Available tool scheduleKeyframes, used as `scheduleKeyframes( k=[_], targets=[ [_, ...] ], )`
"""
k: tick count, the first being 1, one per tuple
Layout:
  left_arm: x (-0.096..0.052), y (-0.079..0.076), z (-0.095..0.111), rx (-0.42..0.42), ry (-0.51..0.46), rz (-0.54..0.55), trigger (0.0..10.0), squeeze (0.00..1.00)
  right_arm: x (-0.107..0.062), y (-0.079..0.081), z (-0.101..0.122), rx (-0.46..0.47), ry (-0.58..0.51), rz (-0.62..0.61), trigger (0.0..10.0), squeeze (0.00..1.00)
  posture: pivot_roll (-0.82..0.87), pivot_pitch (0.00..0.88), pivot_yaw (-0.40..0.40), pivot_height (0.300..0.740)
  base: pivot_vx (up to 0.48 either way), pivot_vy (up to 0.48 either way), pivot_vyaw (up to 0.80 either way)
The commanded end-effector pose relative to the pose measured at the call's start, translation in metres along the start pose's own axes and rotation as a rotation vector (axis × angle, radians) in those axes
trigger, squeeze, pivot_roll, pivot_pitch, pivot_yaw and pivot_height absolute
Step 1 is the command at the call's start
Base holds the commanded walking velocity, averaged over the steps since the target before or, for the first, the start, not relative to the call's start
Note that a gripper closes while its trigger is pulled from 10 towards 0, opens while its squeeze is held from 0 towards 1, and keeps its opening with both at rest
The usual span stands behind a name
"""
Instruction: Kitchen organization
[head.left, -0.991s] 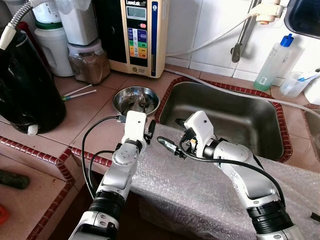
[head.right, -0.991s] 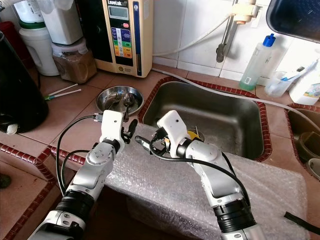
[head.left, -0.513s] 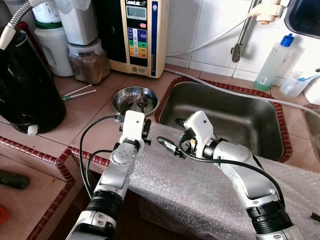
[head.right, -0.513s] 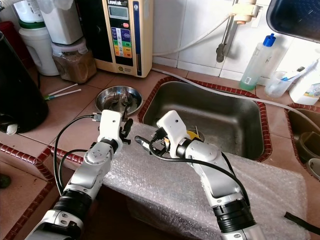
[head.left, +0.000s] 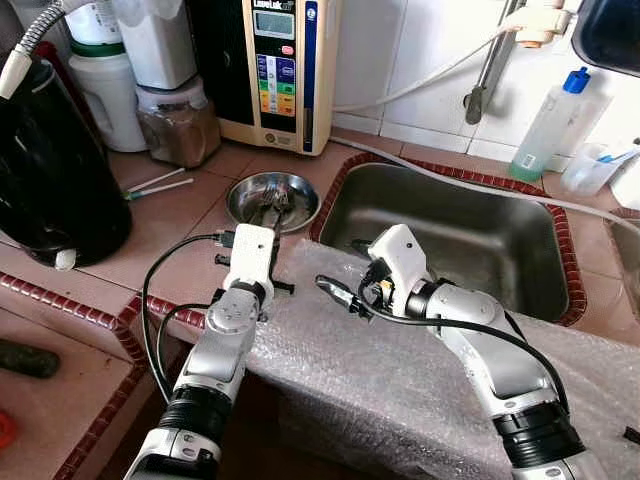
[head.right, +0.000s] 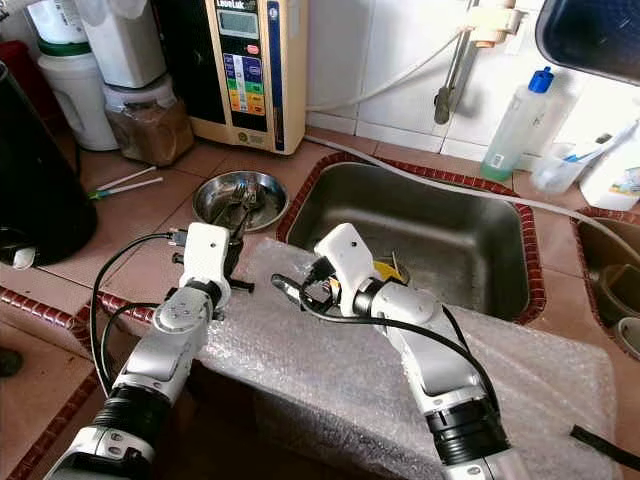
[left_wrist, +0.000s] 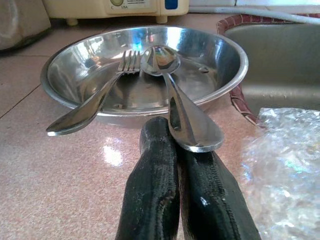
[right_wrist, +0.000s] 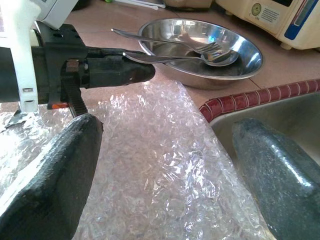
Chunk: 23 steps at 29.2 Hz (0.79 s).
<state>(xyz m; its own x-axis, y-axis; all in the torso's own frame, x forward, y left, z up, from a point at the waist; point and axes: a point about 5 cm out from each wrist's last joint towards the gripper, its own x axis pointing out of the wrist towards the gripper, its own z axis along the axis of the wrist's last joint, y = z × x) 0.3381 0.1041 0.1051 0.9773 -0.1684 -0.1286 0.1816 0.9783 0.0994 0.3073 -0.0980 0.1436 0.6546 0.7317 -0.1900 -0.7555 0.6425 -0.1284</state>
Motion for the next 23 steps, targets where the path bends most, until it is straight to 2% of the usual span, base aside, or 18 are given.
scheduleKeyframes(
  k=[1, 9, 10, 11, 12, 23],
  targets=[
    [-0.0008, -0.0013, 0.0011, 0.003, 0.000, -0.001, 0.0, 0.00, -0.0004, -0.0019, 0.0020, -0.020, 0.001, -0.003, 10.0, 0.00, 0.04, 0.000, -0.008, 0.740, 0.000, 0.000, 0.00],
    [-0.0011, -0.0027, 0.0020, -0.022, -0.008, -0.012, 0.0, 0.00, 0.0002, -0.0020, 0.0015, -0.021, 0.001, -0.001, 10.0, 0.00, 0.04, 0.000, -0.009, 0.740, 0.000, 0.000, 0.00],
    [-0.0015, -0.0036, 0.0031, -0.036, -0.016, -0.020, 0.0, 1.00, 0.0004, -0.0018, 0.0014, -0.021, 0.002, -0.001, 10.0, 0.00, 0.04, 0.000, -0.009, 0.740, 0.000, 0.000, 0.00],
    [-0.0021, -0.0045, 0.0044, -0.037, -0.022, -0.027, 4.4, 1.00, 0.0006, -0.0016, 0.0013, -0.022, 0.002, 0.000, 10.0, 0.00, 0.04, 0.000, -0.009, 0.740, 0.000, 0.000, 0.00],
    [-0.0028, -0.0061, 0.0051, -0.034, -0.029, -0.033, 10.0, 1.00, 0.0008, -0.0014, 0.0013, -0.021, 0.002, 0.001, 10.0, 0.00, 0.04, 0.000, -0.009, 0.740, 0.000, 0.000, 0.00],
    [-0.0052, -0.0101, 0.0032, -0.042, -0.029, -0.038, 10.0, 1.00, 0.0010, -0.0014, 0.0012, -0.018, -0.001, -0.001, 10.0, 0.00, 0.04, 0.000, -0.009, 0.740, 0.000, 0.000, 0.00]
  ],
)
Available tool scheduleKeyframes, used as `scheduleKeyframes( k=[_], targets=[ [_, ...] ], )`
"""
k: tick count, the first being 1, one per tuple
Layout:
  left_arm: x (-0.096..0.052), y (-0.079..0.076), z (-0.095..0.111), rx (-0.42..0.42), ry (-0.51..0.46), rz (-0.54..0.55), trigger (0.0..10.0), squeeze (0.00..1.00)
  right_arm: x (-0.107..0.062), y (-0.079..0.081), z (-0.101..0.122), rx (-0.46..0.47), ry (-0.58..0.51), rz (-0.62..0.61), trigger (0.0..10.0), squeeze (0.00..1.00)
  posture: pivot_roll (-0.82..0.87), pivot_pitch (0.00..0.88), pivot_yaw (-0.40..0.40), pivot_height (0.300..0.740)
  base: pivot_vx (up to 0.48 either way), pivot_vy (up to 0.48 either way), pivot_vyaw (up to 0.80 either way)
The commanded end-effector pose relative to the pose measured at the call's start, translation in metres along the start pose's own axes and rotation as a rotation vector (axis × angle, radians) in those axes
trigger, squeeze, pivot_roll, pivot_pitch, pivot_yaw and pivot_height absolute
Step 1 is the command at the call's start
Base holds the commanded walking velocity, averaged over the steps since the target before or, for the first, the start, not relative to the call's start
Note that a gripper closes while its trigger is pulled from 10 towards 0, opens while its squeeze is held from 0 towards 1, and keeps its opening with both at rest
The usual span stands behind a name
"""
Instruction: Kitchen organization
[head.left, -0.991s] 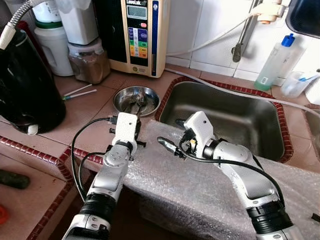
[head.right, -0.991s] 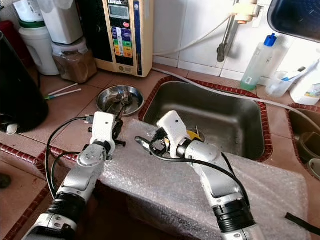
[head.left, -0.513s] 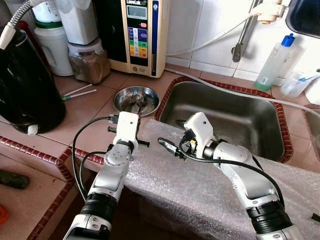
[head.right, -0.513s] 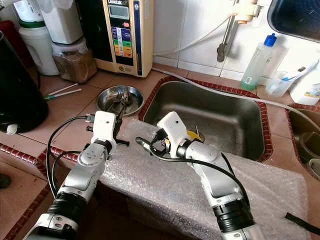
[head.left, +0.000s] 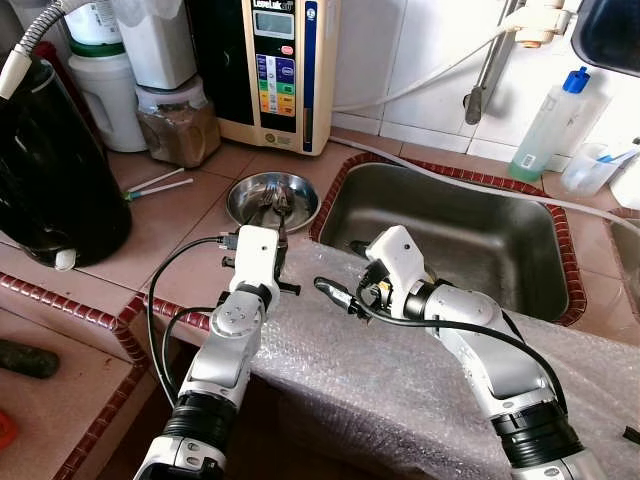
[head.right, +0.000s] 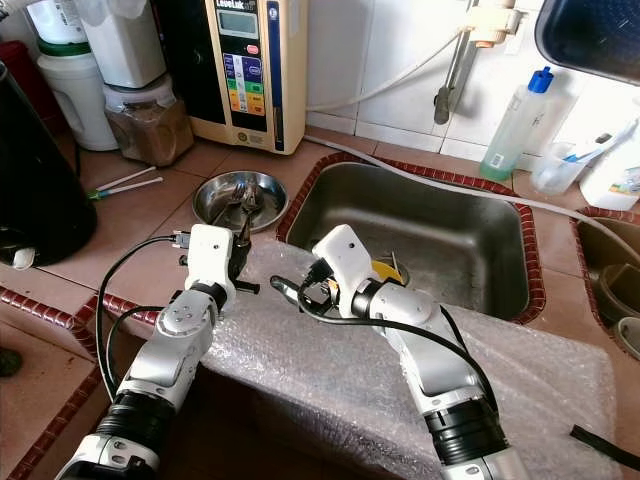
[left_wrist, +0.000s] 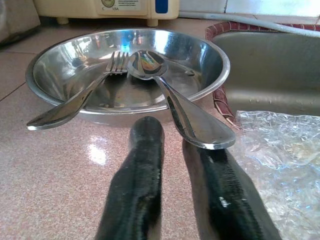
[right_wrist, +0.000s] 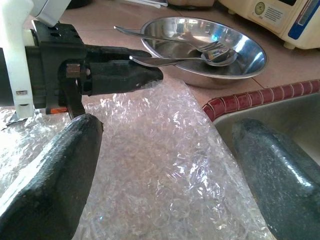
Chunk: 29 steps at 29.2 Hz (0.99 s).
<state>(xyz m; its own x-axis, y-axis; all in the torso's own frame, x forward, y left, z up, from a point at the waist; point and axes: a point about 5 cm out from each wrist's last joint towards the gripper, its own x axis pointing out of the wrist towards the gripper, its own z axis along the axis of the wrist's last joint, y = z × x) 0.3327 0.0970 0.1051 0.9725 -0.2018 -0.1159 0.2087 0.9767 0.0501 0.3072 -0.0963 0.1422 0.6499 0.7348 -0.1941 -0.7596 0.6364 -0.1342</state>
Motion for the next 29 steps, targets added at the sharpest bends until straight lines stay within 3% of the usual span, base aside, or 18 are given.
scheduleKeyframes(
  k=[1, 29],
  targets=[
    [-0.0012, -0.0021, 0.0035, 0.008, -0.020, -0.005, 10.0, 1.00, -0.0001, -0.0027, 0.0020, -0.013, -0.003, -0.005, 10.0, 0.00, 0.05, 0.000, -0.009, 0.740, 0.000, 0.000, 0.00],
    [-0.0026, -0.0081, 0.0048, 0.047, -0.035, -0.022, 10.0, 1.00, 0.0013, -0.0018, -0.0010, -0.017, 0.005, 0.006, 10.0, 0.00, 0.04, 0.000, -0.010, 0.740, 0.000, 0.000, 0.00]
  ],
)
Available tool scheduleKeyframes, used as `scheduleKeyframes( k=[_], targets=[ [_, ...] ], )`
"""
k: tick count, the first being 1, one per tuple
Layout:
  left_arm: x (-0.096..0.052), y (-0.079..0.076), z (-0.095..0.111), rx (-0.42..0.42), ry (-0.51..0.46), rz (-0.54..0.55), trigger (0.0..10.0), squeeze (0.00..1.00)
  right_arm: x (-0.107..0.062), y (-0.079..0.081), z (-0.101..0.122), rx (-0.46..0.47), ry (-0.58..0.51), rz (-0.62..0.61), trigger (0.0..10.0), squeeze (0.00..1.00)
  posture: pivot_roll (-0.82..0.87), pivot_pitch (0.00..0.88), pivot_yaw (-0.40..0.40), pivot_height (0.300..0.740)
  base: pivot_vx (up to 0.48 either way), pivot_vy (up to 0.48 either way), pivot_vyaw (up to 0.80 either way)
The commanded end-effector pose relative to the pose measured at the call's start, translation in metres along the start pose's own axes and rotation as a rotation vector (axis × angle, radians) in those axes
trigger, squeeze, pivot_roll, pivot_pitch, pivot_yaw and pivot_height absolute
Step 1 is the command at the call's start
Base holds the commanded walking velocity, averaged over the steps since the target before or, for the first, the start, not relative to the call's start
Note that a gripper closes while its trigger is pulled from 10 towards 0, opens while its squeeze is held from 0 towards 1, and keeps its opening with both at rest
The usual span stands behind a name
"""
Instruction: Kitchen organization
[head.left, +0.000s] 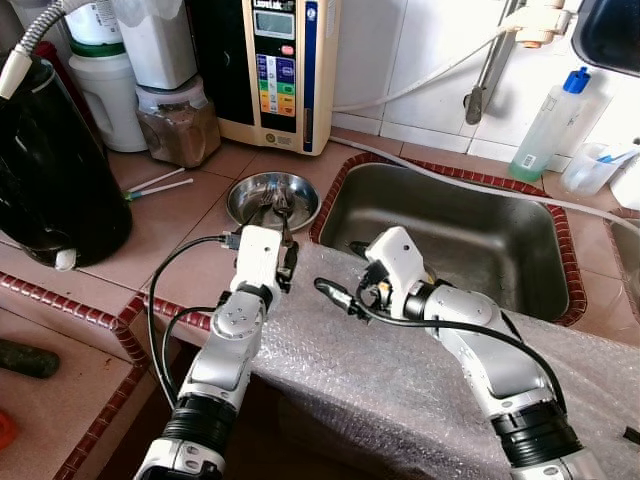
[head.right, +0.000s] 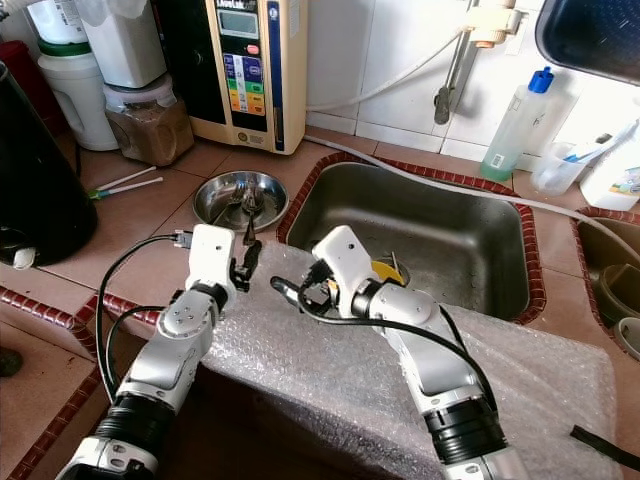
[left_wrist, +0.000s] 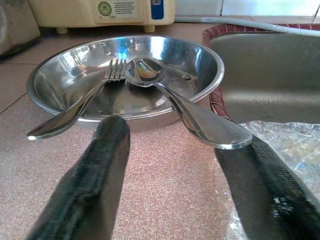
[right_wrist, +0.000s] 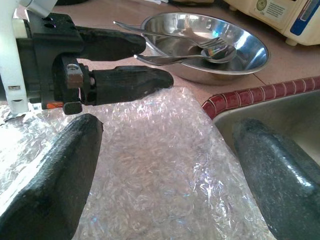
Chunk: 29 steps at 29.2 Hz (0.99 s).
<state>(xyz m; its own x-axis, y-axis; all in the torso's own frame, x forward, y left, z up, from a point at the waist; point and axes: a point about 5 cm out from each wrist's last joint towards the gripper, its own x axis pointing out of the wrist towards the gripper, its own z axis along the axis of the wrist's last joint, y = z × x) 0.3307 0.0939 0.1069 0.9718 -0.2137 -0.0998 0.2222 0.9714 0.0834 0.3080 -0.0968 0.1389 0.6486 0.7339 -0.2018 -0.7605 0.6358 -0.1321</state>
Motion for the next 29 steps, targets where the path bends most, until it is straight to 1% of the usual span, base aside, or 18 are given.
scheduleKeyframes(
  k=[1, 5, 6, 7, 8, 12, 17, 22, 26, 29],
  targets=[
    [-0.001, -0.005, 0.004, 0.015, -0.022, -0.012, 10.0, 1.00, 0.000, -0.001, 0.002, -0.018, -0.002, 0.005, 10.0, 0.00, 0.04, 0.000, -0.010, 0.740, 0.000, 0.000, 0.00],
    [0.000, -0.007, 0.004, 0.027, -0.024, -0.017, 10.0, 1.00, 0.000, -0.001, 0.001, -0.017, 0.000, 0.005, 10.0, 0.00, 0.04, 0.000, -0.009, 0.740, 0.000, 0.000, 0.00],
    [0.001, -0.011, 0.005, 0.052, -0.028, -0.038, 10.0, 1.00, 0.000, -0.001, 0.001, -0.017, 0.001, 0.005, 10.0, 0.00, 0.04, 0.000, -0.011, 0.740, 0.000, 0.000, 0.00],
    [0.001, -0.012, 0.005, 0.063, -0.031, -0.048, 10.0, 0.74, 0.001, -0.001, 0.001, -0.016, 0.001, 0.005, 10.0, 0.00, 0.04, 0.000, -0.011, 0.740, 0.000, 0.000, 0.00],
    [0.001, -0.014, 0.006, 0.072, -0.034, -0.058, 10.0, 0.00, 0.001, -0.001, 0.001, -0.016, 0.001, 0.005, 10.0, 0.00, 0.04, 0.000, -0.011, 0.740, 0.000, 0.000, 0.00],
    [0.003, -0.020, 0.011, 0.122, -0.062, -0.092, 10.0, 0.00, 0.001, -0.001, 0.001, -0.015, 0.001, 0.005, 10.0, 0.00, 0.04, 0.000, -0.010, 0.740, 0.000, 0.000, 0.00],
    [0.002, -0.023, 0.016, 0.159, -0.091, -0.100, 10.0, 0.00, 0.001, -0.001, 0.000, -0.014, 0.001, 0.005, 10.0, 0.00, 0.04, 0.000, -0.010, 0.740, 0.000, 0.000, 0.00],
    [0.002, -0.023, 0.010, 0.160, -0.070, -0.106, 10.0, 0.00, 0.002, -0.001, 0.000, -0.011, 0.001, 0.004, 10.0, 0.00, 0.05, 0.000, -0.005, 0.740, 0.000, 0.000, 0.00],
    [0.006, -0.022, 0.004, 0.191, -0.052, -0.111, 10.0, 0.00, 0.003, 0.000, -0.001, -0.008, 0.000, 0.005, 10.0, 0.00, 0.05, 0.000, -0.006, 0.740, 0.000, 0.000, 0.00],
    [0.008, -0.020, -0.002, 0.194, -0.030, -0.104, 10.0, 0.00, 0.003, 0.000, 0.000, -0.009, 0.000, 0.006, 10.0, 0.00, 0.05, 0.000, -0.005, 0.740, 0.000, 0.000, 0.00]
  ],
)
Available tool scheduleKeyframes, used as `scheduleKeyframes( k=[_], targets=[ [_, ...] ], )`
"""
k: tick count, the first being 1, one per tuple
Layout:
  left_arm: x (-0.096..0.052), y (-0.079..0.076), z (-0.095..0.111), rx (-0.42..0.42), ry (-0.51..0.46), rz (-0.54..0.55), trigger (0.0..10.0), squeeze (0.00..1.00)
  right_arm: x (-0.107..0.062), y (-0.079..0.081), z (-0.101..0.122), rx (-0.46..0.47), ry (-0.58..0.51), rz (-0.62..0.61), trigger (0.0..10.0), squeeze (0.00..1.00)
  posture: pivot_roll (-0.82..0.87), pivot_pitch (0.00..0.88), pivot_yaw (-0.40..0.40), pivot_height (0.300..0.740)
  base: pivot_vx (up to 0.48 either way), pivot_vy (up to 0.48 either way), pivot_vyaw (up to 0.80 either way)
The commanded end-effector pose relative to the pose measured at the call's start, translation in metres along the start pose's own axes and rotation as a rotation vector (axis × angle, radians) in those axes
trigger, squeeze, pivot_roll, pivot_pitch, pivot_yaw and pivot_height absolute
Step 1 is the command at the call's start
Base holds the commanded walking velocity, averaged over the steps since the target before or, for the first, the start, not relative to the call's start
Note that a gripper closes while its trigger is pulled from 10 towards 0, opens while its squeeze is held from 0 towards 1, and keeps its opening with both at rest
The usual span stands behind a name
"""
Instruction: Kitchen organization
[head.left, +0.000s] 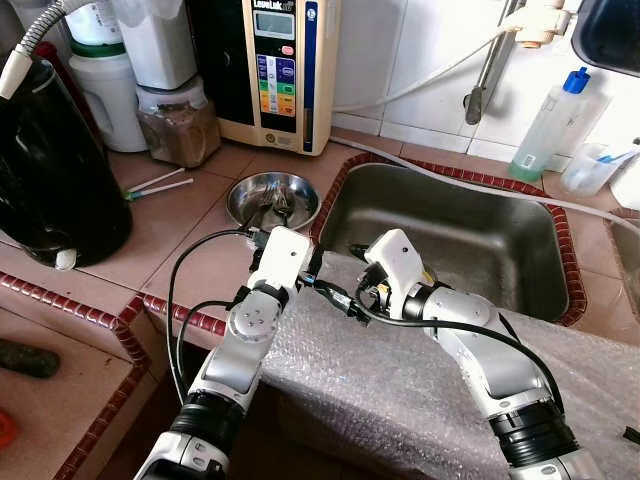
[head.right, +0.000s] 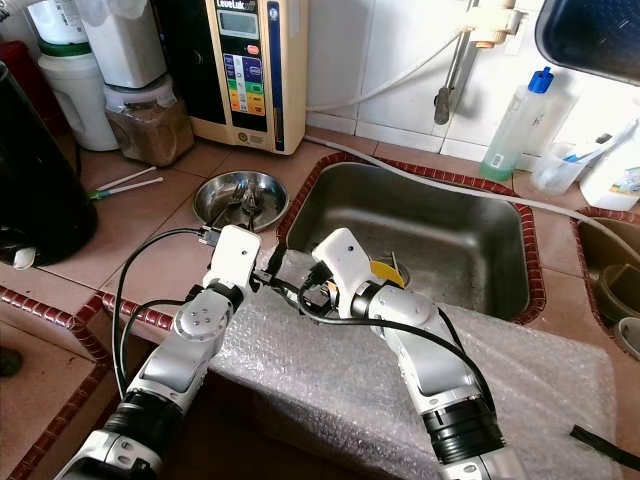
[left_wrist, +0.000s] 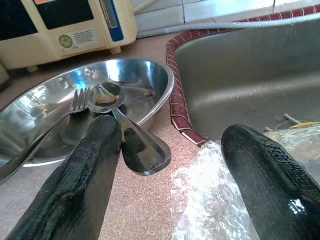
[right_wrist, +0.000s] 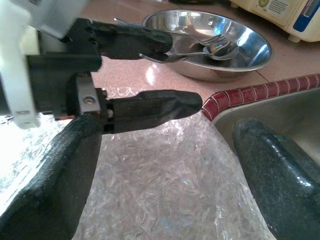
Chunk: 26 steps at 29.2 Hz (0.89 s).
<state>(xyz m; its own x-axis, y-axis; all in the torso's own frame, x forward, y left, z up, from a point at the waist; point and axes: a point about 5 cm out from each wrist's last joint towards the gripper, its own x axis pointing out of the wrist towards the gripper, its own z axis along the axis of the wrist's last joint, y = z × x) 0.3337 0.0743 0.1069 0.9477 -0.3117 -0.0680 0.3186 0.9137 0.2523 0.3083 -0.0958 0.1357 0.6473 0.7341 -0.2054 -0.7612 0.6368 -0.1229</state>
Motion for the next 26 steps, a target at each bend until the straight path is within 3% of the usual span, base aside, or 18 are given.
scheduleKeyframes(
  k=[1, 2, 3, 5, 6, 7, 26],
  targets=[
    [0.0010, -0.0026, -0.0041, 0.012, 0.018, -0.012, 10.0, 0.00, 0.0017, -0.0008, 0.0027, -0.018, -0.004, 0.005, 10.0, 0.00, 0.05, 0.000, -0.005, 0.740, 0.000, 0.000, 0.00],
    [0.0013, -0.0025, -0.0049, 0.013, 0.020, -0.012, 10.0, 0.00, 0.0017, -0.0008, 0.0028, -0.018, -0.004, 0.005, 10.0, 0.00, 0.04, 0.000, -0.004, 0.740, 0.000, 0.000, 0.00],
    [0.0015, -0.0023, -0.0058, 0.017, 0.020, -0.015, 8.1, 0.00, 0.0016, -0.0010, 0.0028, -0.018, -0.004, 0.004, 10.0, 0.00, 0.04, 0.000, -0.004, 0.740, 0.000, 0.000, 0.00],
    [0.0017, -0.0022, -0.0063, 0.021, 0.020, -0.016, 8.1, 0.00, 0.0015, -0.0011, 0.0027, -0.017, -0.004, 0.003, 10.0, 0.00, 0.04, 0.000, -0.004, 0.740, 0.000, 0.000, 0.00],
    [0.0019, -0.0025, -0.0072, 0.024, 0.023, -0.020, 1.7, 0.00, 0.0010, -0.0011, 0.0023, -0.017, -0.004, 0.002, 10.0, 0.00, 0.04, 0.000, -0.002, 0.740, 0.000, 0.000, 0.00],
    [0.0023, -0.0038, -0.0089, 0.025, 0.032, -0.035, 0.0, 0.00, 0.0001, -0.0009, 0.0009, -0.016, 0.000, 0.001, 10.0, 0.00, 0.04, 0.000, -0.002, 0.740, 0.000, 0.000, 0.00],
    [0.0048, -0.0015, -0.0059, 0.023, 0.004, -0.017, 0.0, 0.00, 0.0006, -0.0015, 0.0005, -0.016, 0.002, 0.003, 10.0, 0.00, 0.04, 0.000, -0.008, 0.740, 0.000, 0.000, 0.00]
  ],
)
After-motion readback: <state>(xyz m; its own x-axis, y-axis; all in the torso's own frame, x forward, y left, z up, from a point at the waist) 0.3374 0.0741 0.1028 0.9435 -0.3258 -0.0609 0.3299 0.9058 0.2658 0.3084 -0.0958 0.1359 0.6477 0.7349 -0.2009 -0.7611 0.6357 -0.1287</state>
